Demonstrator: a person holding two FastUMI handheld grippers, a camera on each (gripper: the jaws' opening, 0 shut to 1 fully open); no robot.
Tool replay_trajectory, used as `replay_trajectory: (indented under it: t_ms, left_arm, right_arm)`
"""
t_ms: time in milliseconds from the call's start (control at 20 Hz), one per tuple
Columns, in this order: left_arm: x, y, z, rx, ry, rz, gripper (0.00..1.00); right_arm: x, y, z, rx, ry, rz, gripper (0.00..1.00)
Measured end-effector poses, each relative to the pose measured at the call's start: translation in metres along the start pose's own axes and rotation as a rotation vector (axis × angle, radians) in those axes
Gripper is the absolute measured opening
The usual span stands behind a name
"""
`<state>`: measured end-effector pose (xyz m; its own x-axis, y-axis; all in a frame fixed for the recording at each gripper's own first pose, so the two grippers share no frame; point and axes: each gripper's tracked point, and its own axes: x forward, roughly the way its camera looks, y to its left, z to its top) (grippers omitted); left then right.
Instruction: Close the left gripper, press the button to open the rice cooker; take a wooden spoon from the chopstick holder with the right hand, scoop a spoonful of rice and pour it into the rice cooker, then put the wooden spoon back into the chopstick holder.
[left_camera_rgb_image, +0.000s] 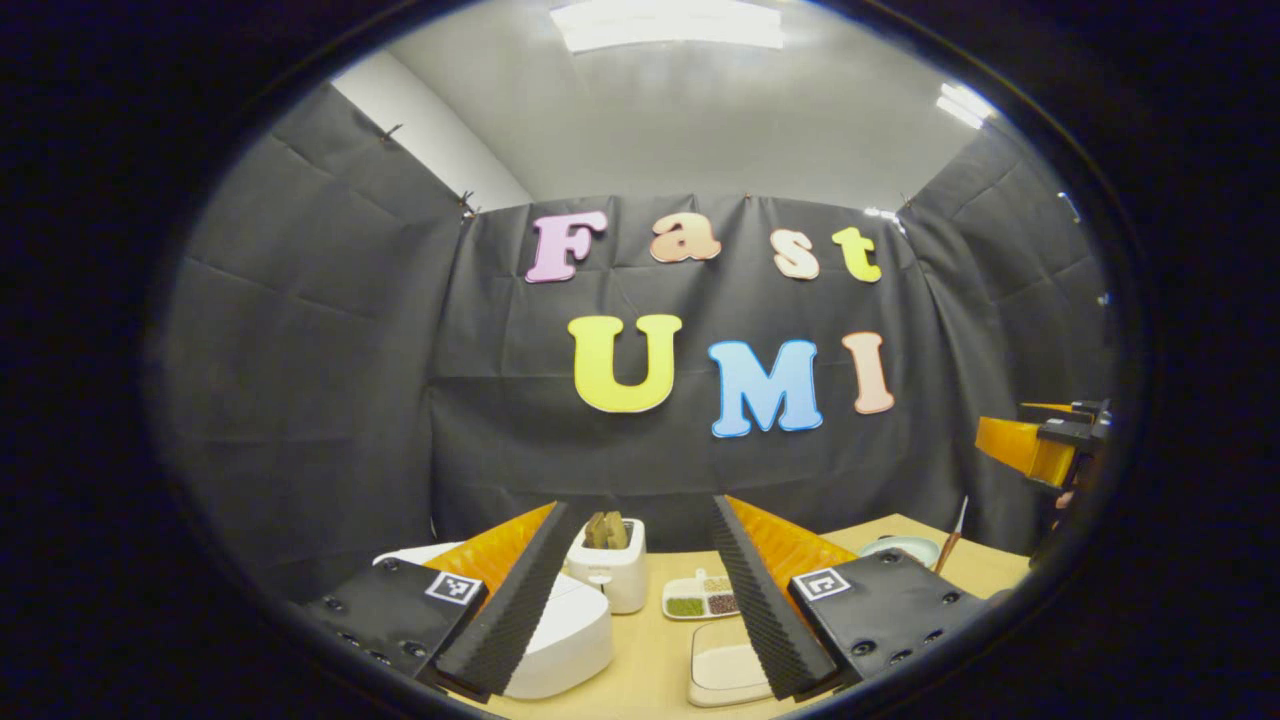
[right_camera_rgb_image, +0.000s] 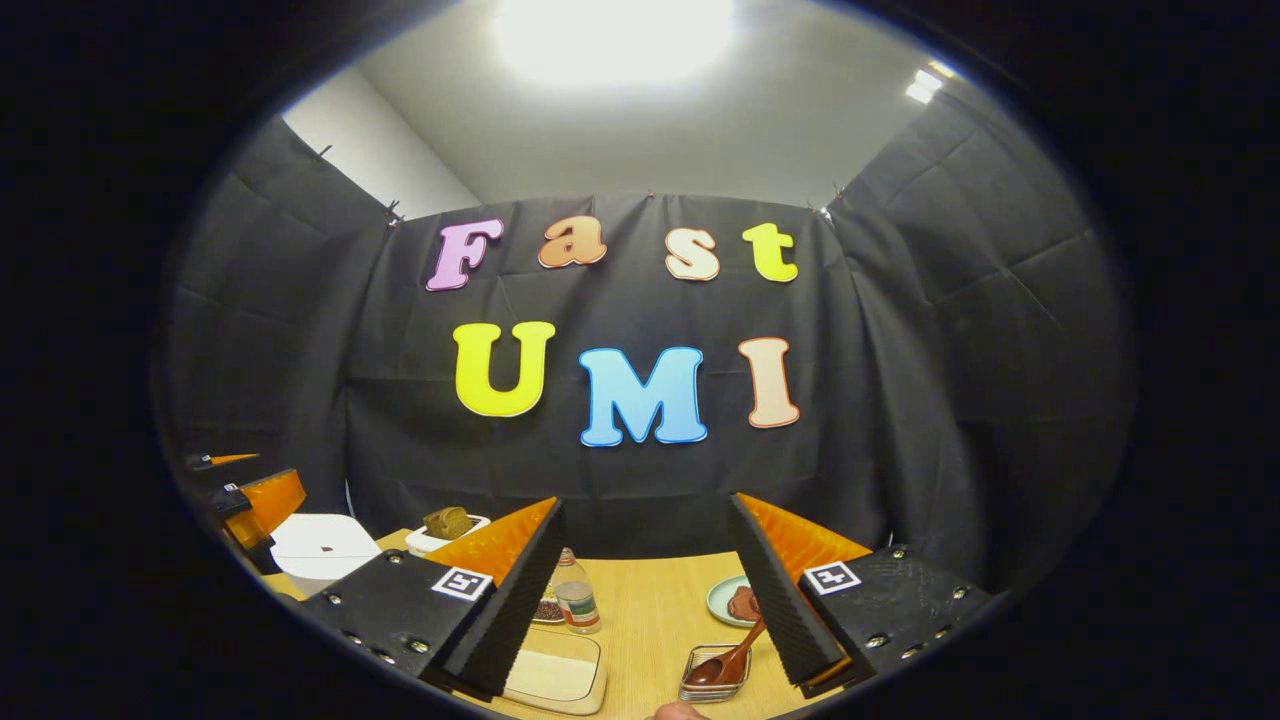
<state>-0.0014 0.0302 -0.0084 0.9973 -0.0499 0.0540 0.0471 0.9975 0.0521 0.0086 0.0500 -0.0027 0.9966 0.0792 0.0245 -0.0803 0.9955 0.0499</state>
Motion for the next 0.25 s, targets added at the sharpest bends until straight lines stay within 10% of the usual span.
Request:
replay_trajectory:
  t_ms: [250]
  left_arm:
    - [0.0045, 0.0055, 0.0037, 0.011, -0.013, 0.001, 0.96]
  right_arm:
    - [0.0042, 0.0007, 0.0051, -0.019, -0.008, 0.001, 0.97]
